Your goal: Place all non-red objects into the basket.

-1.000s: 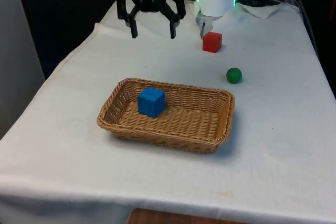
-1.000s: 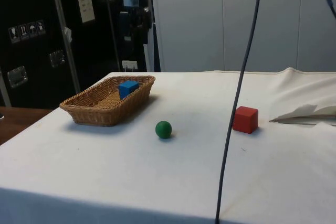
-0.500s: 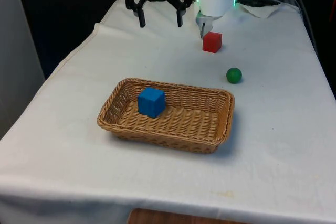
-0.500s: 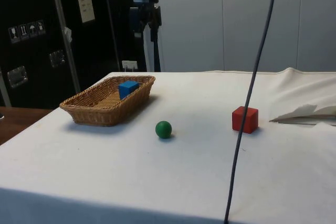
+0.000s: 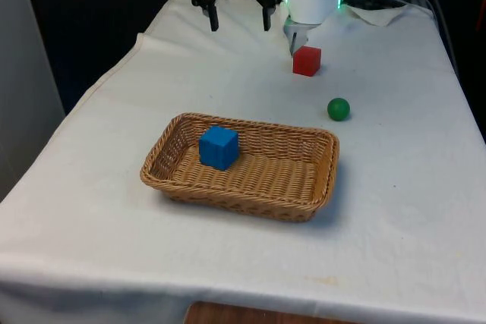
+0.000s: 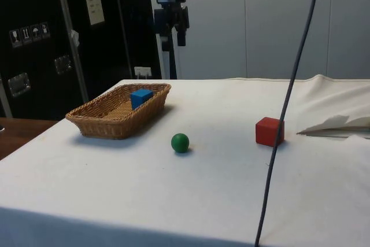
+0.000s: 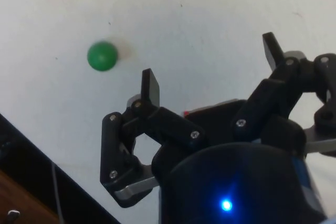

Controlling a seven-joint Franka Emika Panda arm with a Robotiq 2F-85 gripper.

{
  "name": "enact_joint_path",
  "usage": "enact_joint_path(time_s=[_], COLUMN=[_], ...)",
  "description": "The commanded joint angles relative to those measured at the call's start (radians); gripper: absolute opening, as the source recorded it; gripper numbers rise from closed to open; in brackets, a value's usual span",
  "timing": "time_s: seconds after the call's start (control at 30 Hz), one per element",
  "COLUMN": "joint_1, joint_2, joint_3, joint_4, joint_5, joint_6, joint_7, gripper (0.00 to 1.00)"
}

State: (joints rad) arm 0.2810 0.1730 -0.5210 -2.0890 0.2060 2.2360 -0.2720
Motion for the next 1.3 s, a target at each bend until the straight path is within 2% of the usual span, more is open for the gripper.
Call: enact_joint_path(time_s=[0.0,0.2,0.23,0.3,0.53,0.57,0.6,0.8,0.83,0.87,1.07,1.1,1.13,1.27], joint_1=[0.005,0.005,0.0,0.005,0.004,0.0,0.003,0.002,0.0,0.001,0.0,0.0,0.0,0.001], joint_2=[-0.012,-0.052,-0.043,-0.068,-0.154,-0.142,-0.163,-0.204,-0.198,-0.215,-0.247,-0.244,-0.251,-0.268], joint_3=[-0.004,-0.003,0.001,-0.001,0.025,0.023,0.028,0.047,0.045,0.053,0.073,0.071,0.076,0.092], joint_4=[-0.014,-0.056,-0.048,-0.07,-0.147,-0.134,-0.155,-0.201,-0.192,-0.215,-0.254,-0.249,-0.259,-0.275], joint_5=[-0.022,-0.053,-0.036,-0.062,-0.091,-0.074,-0.094,-0.123,-0.103,-0.137,-0.192,-0.172,-0.199,-0.226], joint_6=[0.008,0.009,0.0,0.009,0.013,0.001,0.013,0.027,0.011,0.034,0.061,0.047,0.064,0.076], joint_7=[0.019,0.04,0.025,0.048,0.092,0.073,0.096,0.126,0.107,0.138,0.185,0.167,0.192,0.223], gripper=[1.0,1.0,1.0,1.0,1.0,1.0,1.0,1.0,1.0,1.0,1.0,1.0,1.0,1.0])
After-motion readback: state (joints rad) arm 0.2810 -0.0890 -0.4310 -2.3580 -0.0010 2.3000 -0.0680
